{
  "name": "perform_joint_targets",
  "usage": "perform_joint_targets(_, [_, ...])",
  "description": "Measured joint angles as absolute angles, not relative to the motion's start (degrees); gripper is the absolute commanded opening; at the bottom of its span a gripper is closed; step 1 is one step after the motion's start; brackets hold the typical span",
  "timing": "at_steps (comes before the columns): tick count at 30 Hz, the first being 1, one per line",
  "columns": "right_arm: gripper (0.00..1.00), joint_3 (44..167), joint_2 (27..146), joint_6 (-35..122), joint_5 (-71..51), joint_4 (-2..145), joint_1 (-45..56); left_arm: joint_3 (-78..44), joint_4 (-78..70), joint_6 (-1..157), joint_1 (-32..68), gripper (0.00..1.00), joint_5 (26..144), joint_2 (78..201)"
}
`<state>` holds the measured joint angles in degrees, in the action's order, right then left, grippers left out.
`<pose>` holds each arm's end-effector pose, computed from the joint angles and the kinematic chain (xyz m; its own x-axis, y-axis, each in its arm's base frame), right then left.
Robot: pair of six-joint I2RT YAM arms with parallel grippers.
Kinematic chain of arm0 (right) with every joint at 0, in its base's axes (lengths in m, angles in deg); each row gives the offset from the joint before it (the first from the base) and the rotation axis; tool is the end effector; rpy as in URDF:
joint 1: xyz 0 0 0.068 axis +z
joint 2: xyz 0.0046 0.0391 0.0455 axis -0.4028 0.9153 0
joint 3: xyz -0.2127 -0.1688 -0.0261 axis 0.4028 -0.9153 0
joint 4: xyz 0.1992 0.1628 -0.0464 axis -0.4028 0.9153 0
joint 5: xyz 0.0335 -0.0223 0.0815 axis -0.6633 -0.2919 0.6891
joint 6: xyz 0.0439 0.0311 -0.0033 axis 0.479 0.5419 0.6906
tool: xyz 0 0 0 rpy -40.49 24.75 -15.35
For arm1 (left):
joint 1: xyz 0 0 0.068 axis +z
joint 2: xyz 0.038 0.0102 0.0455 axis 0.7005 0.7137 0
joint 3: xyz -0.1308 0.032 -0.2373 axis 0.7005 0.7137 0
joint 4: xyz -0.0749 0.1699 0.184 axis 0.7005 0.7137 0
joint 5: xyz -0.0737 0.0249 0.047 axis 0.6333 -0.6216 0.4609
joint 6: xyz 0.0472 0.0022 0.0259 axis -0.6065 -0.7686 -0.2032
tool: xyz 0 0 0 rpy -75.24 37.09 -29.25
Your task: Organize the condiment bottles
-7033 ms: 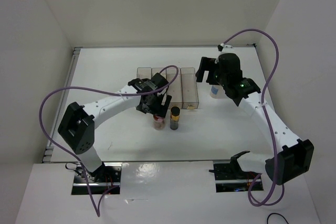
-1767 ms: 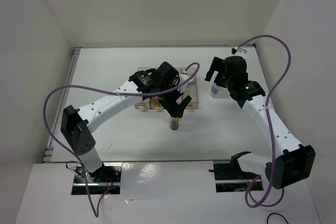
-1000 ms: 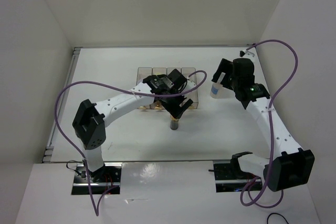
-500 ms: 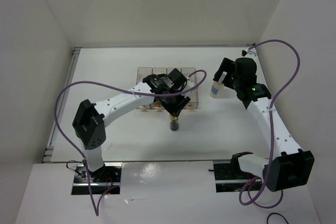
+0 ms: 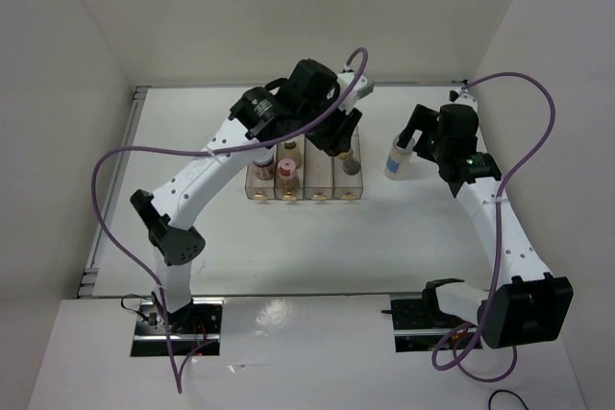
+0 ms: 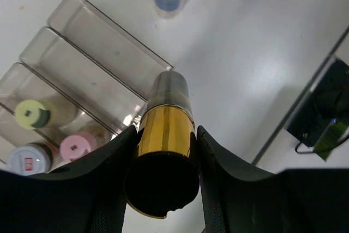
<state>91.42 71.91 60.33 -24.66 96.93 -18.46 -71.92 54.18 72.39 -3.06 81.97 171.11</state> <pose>0.2558 0.0193 0.3378 -0.4653 0.3525 -0.8120 0.2152 0.9348 0.2825 0.2647 -0.2939 0.4425 -0.4797 0.3624 -0.7991 0.7361 0.6619 -0.1417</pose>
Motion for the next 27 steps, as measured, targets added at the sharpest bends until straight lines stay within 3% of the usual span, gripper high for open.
perform_joint_targets(8, [0.99,92.9,74.5,58.0,-23.8,96.5,-19.1,-94.1,60.0,73.0,3.7,0.37,76.4,187.9])
perform_joint_targets(27, [0.99,95.7,79.6,55.9,-22.3,94.6,-19.5,-100.7,64.5,74.3,7.1,0.37,71.9,197.8])
